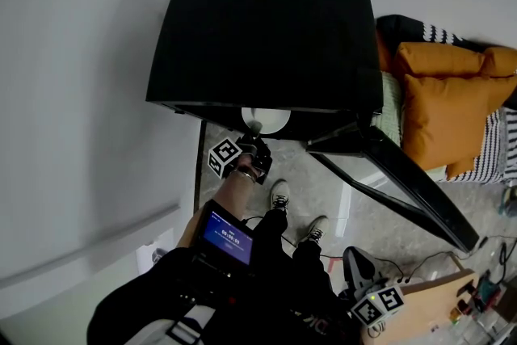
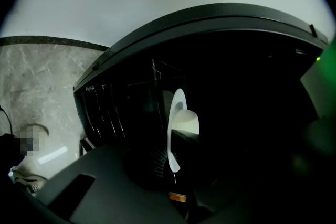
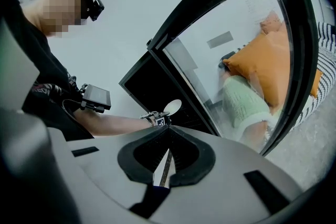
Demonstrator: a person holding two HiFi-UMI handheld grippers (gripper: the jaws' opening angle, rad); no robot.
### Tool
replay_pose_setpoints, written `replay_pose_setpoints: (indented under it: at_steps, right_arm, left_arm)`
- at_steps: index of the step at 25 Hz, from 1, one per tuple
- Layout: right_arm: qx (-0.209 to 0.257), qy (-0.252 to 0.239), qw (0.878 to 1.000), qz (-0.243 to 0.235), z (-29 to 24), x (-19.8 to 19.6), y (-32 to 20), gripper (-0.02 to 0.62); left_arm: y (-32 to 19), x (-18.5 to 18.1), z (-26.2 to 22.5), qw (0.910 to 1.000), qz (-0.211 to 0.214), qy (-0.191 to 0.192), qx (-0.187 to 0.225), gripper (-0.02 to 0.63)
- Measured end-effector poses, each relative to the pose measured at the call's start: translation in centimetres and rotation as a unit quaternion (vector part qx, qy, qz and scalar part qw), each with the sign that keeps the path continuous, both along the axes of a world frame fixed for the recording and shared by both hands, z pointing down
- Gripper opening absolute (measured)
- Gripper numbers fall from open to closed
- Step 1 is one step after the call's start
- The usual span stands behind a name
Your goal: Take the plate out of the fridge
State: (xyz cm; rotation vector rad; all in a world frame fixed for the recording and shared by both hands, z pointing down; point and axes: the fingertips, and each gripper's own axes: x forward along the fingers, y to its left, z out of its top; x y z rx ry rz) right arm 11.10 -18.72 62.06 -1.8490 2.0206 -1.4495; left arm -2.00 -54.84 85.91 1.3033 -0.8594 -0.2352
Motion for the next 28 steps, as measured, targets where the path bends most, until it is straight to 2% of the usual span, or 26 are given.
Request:
replay_pose_setpoints:
  at_steps: [6,10,14,21,28]
  right_arm:
    - [0.016,0.001,1.0,-0.025,-0.4,-0.3,-0.3,0.008]
    - [0.033,0.001,0.998,-0.047,-1.0,-0.4,-0.5,0.008]
    - [0.058,-0.001,0.995,-0.077,-2.0,-0.9,-0.7,0.008]
    - [0.1,-0.008,0.988,-0.121,-3.8,-1.8,-0.8,0.008]
    - [0.145,-0.019,0.974,-0.174,-5.4,-2.7,-1.0,0.008]
  left_arm:
    - [1.4,-1.5,-1.3,0.9999,-0.011,0.007,0.004,0.015]
    - [2.6,-2.7,-3.5,0.9993,-0.024,0.025,0.015,0.014]
    - [4.4,-3.7,-7.1,0.9976,-0.034,0.049,0.036,0.014]
    - [9.6,-6.0,-13.9,0.9956,-0.04,0.07,0.049,0.012]
    - [13.9,-8.5,-22.9,0.9922,-0.034,0.075,0.094,0.012]
